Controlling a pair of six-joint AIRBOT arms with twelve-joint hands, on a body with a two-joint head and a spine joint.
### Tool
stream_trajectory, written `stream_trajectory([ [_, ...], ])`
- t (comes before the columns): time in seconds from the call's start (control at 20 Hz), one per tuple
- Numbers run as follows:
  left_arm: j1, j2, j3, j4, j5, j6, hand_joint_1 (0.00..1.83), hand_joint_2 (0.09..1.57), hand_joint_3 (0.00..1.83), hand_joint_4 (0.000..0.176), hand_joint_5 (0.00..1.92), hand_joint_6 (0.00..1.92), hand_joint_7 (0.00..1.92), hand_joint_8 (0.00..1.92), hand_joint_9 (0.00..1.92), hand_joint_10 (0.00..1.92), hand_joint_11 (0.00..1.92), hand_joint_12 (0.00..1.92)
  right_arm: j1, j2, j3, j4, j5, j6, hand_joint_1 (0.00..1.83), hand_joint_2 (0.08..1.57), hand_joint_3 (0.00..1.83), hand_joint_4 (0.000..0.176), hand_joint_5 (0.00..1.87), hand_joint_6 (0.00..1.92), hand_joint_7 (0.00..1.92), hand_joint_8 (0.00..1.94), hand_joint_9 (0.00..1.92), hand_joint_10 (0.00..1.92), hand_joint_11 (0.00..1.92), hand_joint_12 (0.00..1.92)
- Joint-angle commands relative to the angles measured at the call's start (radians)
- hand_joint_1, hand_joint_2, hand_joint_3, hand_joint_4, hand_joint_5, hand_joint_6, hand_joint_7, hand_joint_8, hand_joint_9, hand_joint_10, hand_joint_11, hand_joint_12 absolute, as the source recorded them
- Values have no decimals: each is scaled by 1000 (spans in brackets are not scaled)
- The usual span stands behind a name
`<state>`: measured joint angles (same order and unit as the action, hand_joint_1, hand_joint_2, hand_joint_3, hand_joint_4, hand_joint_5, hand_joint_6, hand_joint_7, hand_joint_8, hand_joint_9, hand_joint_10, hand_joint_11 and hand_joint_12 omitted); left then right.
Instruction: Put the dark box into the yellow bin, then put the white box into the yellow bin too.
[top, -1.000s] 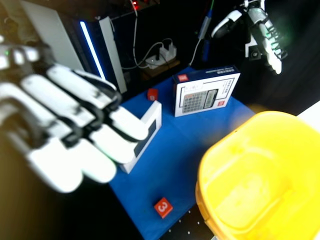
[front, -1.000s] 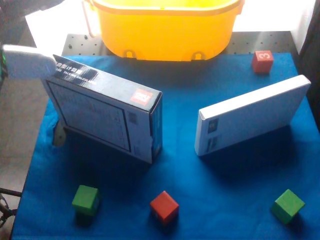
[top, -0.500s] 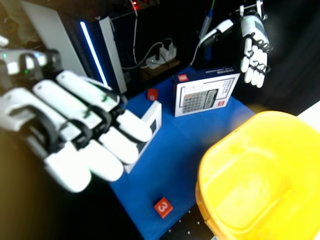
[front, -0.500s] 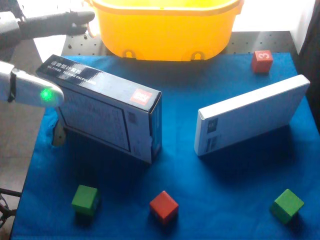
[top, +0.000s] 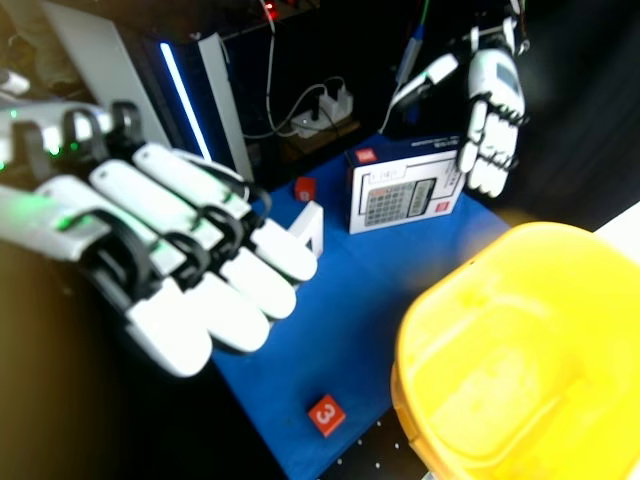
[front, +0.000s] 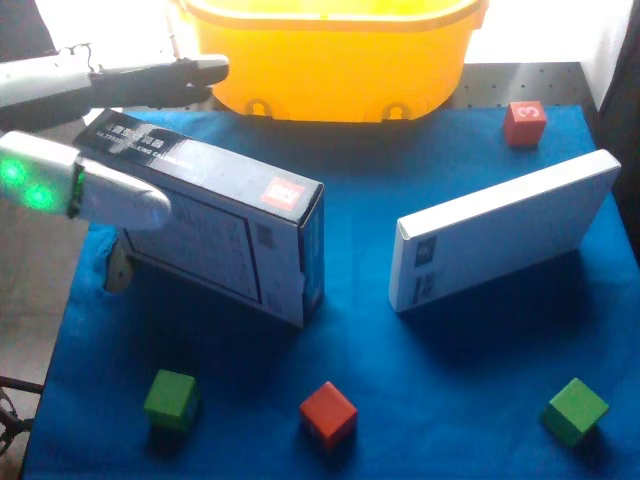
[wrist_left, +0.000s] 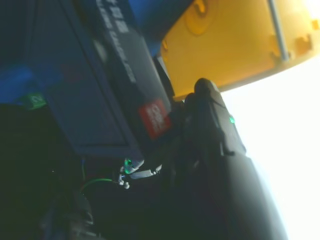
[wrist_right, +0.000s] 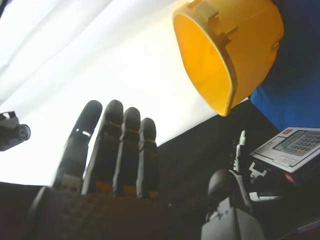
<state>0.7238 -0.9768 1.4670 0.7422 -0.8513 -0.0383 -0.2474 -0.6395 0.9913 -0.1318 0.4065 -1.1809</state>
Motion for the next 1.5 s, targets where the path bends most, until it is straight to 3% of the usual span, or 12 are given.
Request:
stream_trajectory([
  [0.0,-16,-11,6,-38,-67,-18,577,772,0,173,114,7,275,5,282,7,242,83,8,0,3,12,123,-2,62,1048,0,0,467,6,507,5,477,5,0,1134],
  [0.15,-23,-39,26,3,-52,-50,677,747,0,153,38,13,226,13,240,10,229,79,7,0,2,12,123,-2,74,1026,0,0,468,1,499,0,471,1,0,1093],
  [0.3,-23,-49,34,14,-30,-51,930,790,6,0,353,20,463,15,535,31,452,217,7,0,2,13,123,-2,46,1035,2,0,462,0,493,0,465,0,0,1095],
  [0.35,-23,-54,38,26,-19,-51,1079,832,4,0,556,21,640,21,713,42,606,301,6,0,2,13,123,-2,42,1023,0,0,463,1,495,1,469,2,0,1098],
  [0.4,-23,-66,46,33,-9,-51,1232,983,7,0,998,565,1142,445,1097,68,873,478,6,0,1,13,123,-2,46,1001,0,0,469,3,500,3,481,6,4,1100],
  [0.45,-23,-81,57,29,-11,-51,1374,987,0,0,1178,448,1310,339,1201,629,944,673,5,0,1,13,123,-2,57,992,0,0,466,1,500,3,482,6,4,1103],
  [0.7,-17,-143,116,-74,-50,-46,1404,987,0,0,1295,260,1356,231,1221,833,1008,792,-1,2,0,20,123,-2,87,1000,5,8,466,0,477,0,460,0,0,999],
  [0.8,-6,-154,123,-120,-71,-35,1314,1045,0,0,1349,69,1091,974,1055,839,906,1215,-2,2,-1,20,123,-2,100,1012,7,27,481,5,475,1,453,0,0,984],
  [1.05,0,-149,94,-242,-174,10,1300,1028,0,0,1360,43,1153,928,1134,891,997,1393,-2,2,1,21,123,-2,73,1040,0,5,471,1,491,3,458,2,0,944],
  [1.15,-4,-144,86,-320,-221,59,1292,1044,3,0,1346,18,1105,1048,1108,1292,993,1676,-2,0,2,22,123,-2,52,1034,0,15,468,0,486,0,460,2,0,954],
  [1.25,-5,-146,94,-407,-266,93,1302,1017,3,0,1341,73,1211,813,1066,1107,889,1536,-2,-6,5,22,123,-2,86,1035,0,0,461,0,473,1,452,0,0,956],
  [1.45,-5,-162,117,-531,-331,119,1246,1131,3,0,988,772,945,1264,808,1083,567,1611,-2,-17,11,22,123,-2,75,1066,8,0,450,0,468,1,441,1,0,966],
])
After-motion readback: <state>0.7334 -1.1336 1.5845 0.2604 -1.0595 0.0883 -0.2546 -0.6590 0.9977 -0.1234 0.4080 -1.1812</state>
